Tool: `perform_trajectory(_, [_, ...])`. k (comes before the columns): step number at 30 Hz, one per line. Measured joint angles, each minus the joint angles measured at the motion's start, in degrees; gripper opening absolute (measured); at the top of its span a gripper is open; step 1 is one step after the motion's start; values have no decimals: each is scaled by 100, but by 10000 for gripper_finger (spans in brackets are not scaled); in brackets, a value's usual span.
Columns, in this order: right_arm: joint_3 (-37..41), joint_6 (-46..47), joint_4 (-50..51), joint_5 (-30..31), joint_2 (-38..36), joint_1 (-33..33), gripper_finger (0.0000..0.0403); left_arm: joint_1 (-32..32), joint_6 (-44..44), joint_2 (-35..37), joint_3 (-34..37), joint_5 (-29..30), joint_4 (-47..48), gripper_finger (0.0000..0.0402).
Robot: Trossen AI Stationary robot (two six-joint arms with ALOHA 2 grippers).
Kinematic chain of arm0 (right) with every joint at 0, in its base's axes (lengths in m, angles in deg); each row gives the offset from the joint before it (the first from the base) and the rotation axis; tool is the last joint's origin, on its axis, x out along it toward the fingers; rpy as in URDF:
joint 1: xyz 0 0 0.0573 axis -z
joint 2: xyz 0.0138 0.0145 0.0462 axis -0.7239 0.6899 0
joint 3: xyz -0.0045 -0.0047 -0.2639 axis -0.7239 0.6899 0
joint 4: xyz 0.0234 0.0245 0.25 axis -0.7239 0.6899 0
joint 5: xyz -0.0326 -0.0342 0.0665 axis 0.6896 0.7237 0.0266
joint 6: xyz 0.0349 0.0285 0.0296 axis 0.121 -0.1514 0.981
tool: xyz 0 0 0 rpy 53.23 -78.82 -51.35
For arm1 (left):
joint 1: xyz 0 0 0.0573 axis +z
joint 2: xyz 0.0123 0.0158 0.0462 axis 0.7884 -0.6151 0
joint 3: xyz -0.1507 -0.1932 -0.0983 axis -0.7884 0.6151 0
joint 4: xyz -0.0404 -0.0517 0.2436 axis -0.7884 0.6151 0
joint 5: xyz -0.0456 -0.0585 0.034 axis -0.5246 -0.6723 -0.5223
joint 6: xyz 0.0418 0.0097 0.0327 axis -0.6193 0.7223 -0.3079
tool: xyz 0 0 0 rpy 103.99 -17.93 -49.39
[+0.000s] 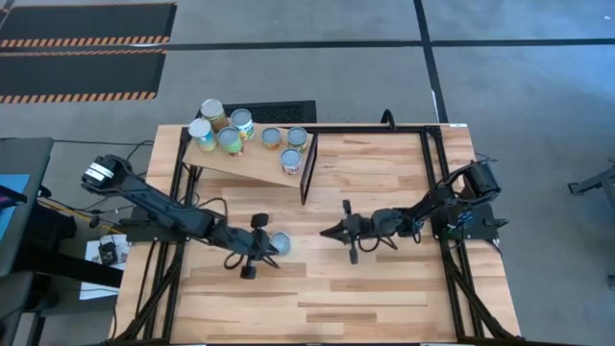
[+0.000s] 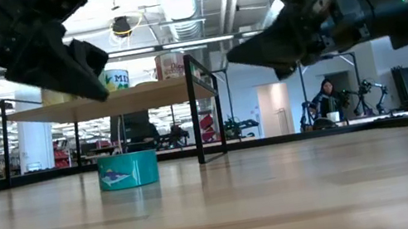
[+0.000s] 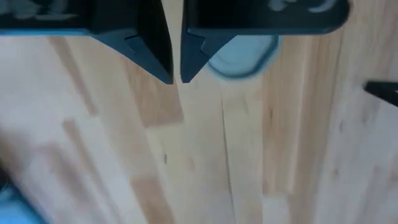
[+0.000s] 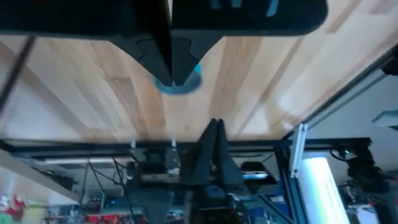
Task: Pick and place cans onto a shelf
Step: Put the canned tuna on the shelf
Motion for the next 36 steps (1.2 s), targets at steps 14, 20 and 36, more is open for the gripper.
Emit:
perform_trajectory(14, [90,20,-156,122,6,11,6,-17,-476,-1617,-1085,611,1458,102])
perform_trajectory(20, [90,20,-168,122,6,11,7,-51,-574,-1749,-1124,926,1506,62])
perform_trajectory(36, [90,107,-122,121,10,11,7,553,602,63,-2862,1311,4709,4])
